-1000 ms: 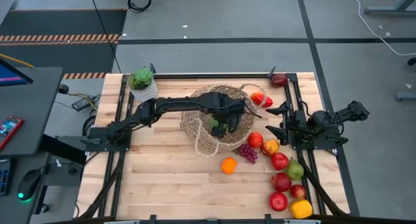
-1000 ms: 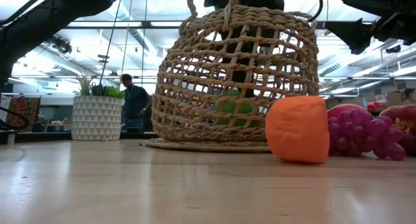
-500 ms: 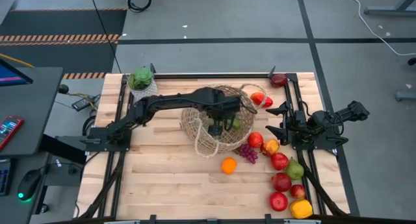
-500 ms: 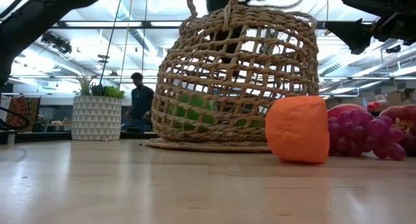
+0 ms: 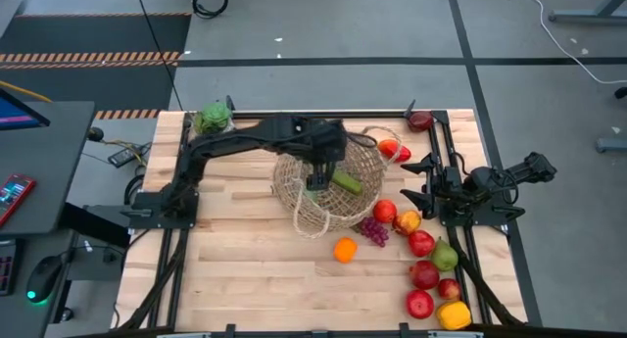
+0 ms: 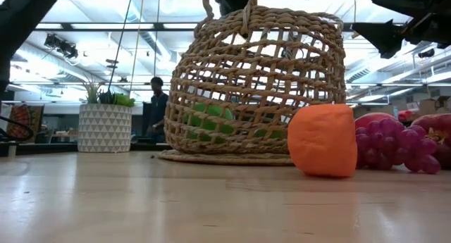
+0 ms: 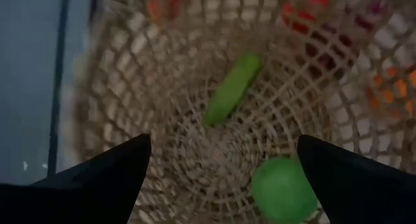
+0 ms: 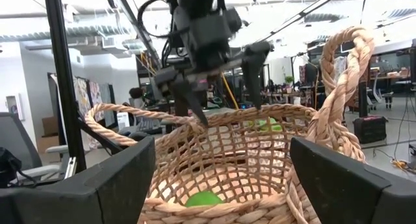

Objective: Build produce basket
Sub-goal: Put the red apple into the woven basket

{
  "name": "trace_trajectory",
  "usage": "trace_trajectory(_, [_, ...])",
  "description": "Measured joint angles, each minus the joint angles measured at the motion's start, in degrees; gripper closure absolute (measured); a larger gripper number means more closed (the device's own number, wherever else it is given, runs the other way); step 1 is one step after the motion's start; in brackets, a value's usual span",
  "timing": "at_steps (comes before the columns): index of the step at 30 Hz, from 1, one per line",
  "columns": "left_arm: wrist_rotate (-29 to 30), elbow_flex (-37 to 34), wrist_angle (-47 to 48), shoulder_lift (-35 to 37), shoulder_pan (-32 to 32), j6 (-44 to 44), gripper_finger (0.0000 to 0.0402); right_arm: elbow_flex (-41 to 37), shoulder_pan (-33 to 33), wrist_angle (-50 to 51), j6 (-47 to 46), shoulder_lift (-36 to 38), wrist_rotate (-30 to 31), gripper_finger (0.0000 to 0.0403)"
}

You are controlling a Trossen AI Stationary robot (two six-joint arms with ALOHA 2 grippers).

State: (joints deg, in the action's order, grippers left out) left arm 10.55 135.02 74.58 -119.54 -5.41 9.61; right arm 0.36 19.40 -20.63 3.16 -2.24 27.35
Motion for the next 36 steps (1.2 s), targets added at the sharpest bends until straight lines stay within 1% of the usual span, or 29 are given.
trace_trajectory(5, [0.9, 0.0, -1.1, 3.2, 0.0, -0.2, 0.0008, 0.0, 0.0, -0.4, 0.0, 0.0, 0.0, 0.0043])
trace_trajectory(8, [2.6, 0.0, -1.5, 4.9, 0.0, -0.9, 0.0008, 0.0, 0.0, -0.3, 0.0, 0.0, 0.0, 0.0043])
trace_trajectory(18, [4.5, 0.0, -2.3, 13.7, -3.3, -11.7, 0.0011, 0.0, 0.0, -0.3, 0.0, 0.0, 0.0, 0.0043])
trace_trajectory(21, [7.1, 0.0, -2.3, 17.0, -3.9, -12.8, 0.0015, 0.0, 0.0, -0.3, 0.0, 0.0, 0.0, 0.0043])
trace_trajectory(26, [13.4, 0.0, -2.0, 22.7, -4.1, -13.0, 0.0027, 0.0, 0.0, -0.3, 0.0, 0.0, 0.0, 0.0043])
trace_trajectory(28, [14.8, 0.0, -1.0, 25.0, -4.1, -13.0, 0.0032, 0.0, 0.0, -0.3, 0.0, 0.0, 0.0, 0.0043])
trace_trajectory(33, [15.3, 0.0, 0.6, 29.7, -4.0, -15.0, 0.0048, 0.0, 0.0, -0.3, 0.0, 0.0, 0.0, 0.0043])
trace_trajectory(36, [15.5, 0.0, 2.0, 31.6, -2.9, -16.8, 0.0055, 0.0, 0.0, -0.3, 0.0, 0.0, 0.0, 0.0043])
